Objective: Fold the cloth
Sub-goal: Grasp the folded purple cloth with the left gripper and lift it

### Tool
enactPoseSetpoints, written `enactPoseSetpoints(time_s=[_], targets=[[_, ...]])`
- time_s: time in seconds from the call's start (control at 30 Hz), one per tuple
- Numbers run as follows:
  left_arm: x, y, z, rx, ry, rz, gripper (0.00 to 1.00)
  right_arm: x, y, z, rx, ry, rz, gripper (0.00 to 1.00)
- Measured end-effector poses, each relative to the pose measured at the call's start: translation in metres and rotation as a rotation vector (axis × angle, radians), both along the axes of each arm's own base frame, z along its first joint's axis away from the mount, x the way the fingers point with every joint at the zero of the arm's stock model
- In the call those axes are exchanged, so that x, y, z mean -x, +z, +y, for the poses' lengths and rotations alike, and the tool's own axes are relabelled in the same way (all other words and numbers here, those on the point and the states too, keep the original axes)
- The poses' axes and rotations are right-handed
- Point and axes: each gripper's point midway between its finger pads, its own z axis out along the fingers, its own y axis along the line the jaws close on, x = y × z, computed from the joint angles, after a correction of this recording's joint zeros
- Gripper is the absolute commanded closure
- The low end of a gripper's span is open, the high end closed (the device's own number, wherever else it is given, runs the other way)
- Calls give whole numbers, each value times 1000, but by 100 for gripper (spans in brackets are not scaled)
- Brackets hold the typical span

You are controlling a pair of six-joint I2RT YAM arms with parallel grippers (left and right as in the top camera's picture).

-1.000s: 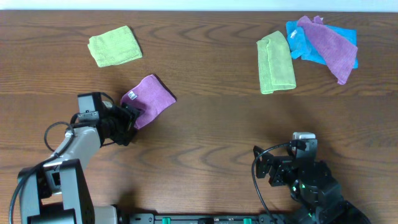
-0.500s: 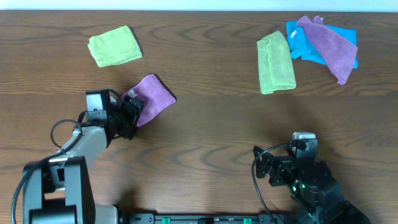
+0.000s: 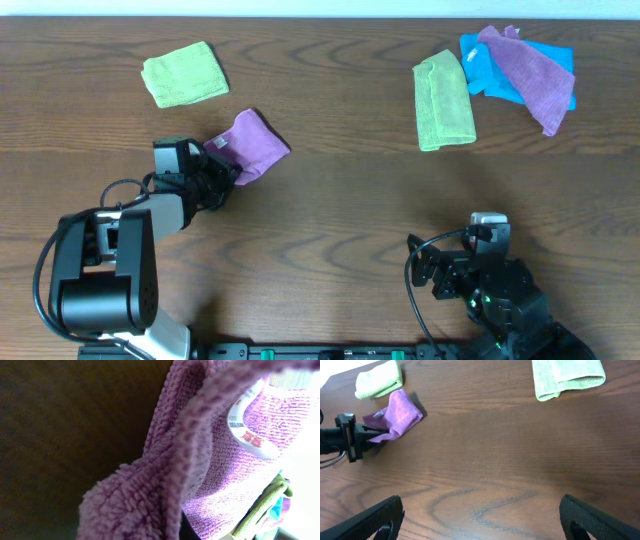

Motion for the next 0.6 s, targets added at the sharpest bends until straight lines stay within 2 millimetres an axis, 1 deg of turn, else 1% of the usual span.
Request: enactPoseSetpoints(time_s=[0.17, 0.2, 0.23, 0.33, 0.43, 0.47, 0.6], targets=[[-6, 6, -2, 11, -11, -27, 94, 0, 0, 0, 0, 0, 0, 1], [-9, 10, -3, 14, -13, -27, 94, 0, 0, 0, 0, 0, 0, 1], [-15, 18, -3, 17, -16, -38, 94, 0, 0, 0, 0, 0, 0, 1], [-41, 52, -2, 15, -22, -93, 94, 0, 0, 0, 1, 0, 0, 1], [-71, 96, 1, -9, -27, -146, 94, 0, 0, 0, 1, 0, 0, 1], [-77, 104, 2, -20, -27, -154, 94, 0, 0, 0, 0, 0, 0, 1], [-106, 156, 13, -105, -20, -236, 94, 0, 0, 0, 0, 0, 0, 1]])
